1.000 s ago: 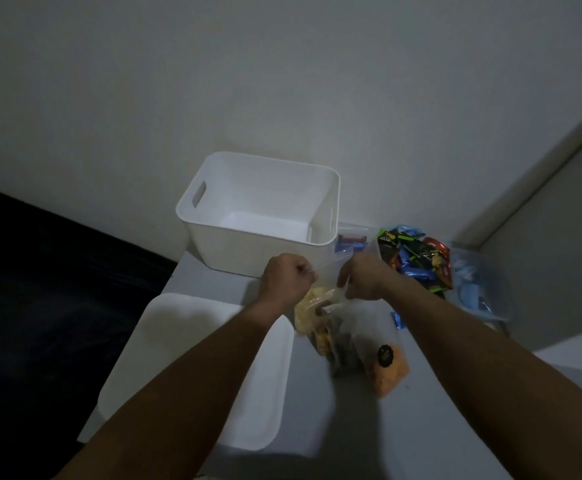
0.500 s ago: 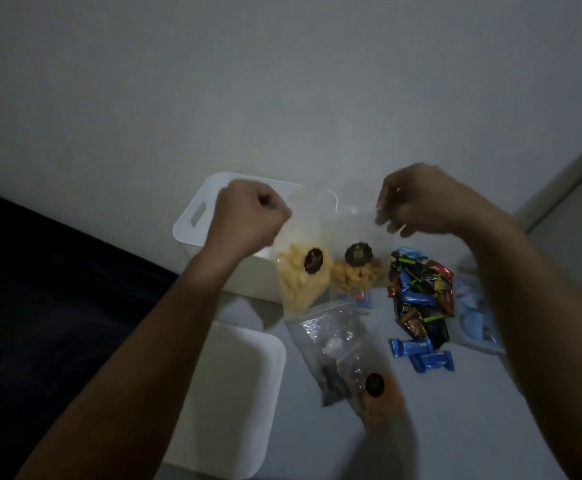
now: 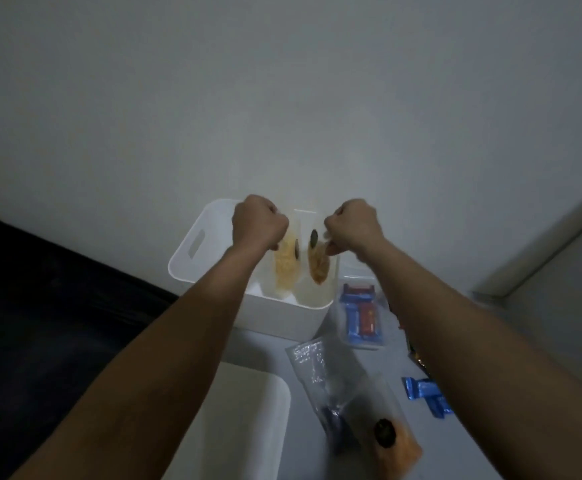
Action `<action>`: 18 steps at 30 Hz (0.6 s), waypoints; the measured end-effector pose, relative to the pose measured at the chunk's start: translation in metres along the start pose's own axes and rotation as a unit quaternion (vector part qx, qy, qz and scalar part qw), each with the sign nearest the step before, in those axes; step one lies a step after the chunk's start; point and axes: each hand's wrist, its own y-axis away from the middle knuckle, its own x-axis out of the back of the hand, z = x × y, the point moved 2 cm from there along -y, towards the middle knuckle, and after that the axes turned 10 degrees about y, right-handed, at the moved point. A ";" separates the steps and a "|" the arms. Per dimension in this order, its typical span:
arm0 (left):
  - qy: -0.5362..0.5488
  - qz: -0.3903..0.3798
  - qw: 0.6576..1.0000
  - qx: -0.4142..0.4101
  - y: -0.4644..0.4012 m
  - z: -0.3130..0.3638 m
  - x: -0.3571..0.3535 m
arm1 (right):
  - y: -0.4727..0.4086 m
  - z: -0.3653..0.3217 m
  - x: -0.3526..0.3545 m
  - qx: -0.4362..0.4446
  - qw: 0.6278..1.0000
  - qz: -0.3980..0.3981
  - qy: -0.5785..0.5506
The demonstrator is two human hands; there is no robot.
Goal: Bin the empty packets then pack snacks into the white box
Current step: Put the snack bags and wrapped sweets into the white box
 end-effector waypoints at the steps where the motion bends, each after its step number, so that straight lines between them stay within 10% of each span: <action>1: -0.012 -0.003 1.000 0.011 -0.004 -0.008 -0.006 | -0.008 0.005 -0.010 -0.015 1.000 -0.003 0.003; 13: 0.052 -0.097 0.989 0.095 -0.028 -0.075 -0.062 | -0.046 0.036 -0.064 -0.085 0.990 -0.048 0.097; 18: 0.119 -0.144 0.975 0.124 -0.023 -0.088 -0.069 | -0.043 0.053 -0.045 -0.036 0.998 0.010 -0.044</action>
